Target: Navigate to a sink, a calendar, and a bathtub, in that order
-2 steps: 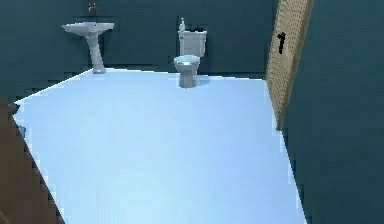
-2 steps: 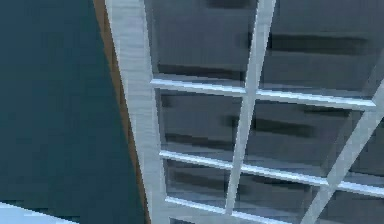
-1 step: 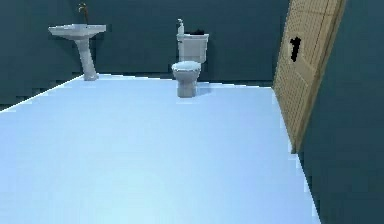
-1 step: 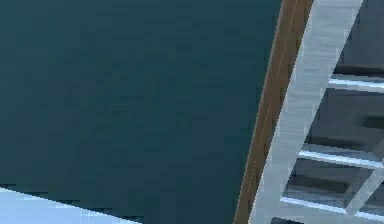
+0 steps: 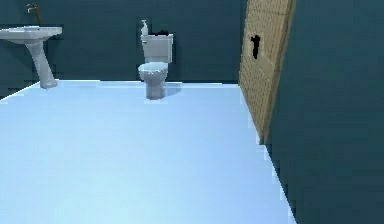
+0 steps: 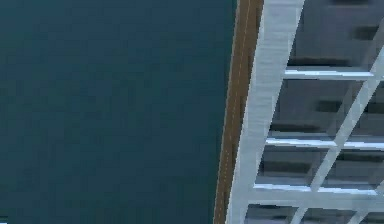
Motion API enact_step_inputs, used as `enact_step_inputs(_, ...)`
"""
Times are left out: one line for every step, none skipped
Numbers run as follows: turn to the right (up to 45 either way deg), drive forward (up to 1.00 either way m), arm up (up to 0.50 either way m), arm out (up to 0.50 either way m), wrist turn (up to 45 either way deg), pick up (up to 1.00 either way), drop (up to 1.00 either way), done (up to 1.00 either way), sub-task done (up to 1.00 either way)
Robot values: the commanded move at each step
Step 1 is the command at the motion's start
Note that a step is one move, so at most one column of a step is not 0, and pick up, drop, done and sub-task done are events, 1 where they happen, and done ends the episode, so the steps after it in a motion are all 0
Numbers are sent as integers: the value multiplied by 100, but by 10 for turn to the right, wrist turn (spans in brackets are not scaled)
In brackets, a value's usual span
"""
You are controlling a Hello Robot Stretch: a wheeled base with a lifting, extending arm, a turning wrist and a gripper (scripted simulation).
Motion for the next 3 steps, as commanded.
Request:
enact_step_inputs(0, 30, 0, 0, 0, 0, 0, 0, 0)
enact_step_inputs(-450, 0, 0, 0, 0, 0, 0, 0, 0)
enact_step_inputs(-450, 0, 0, 0, 0, 0, 0, 0, 0)
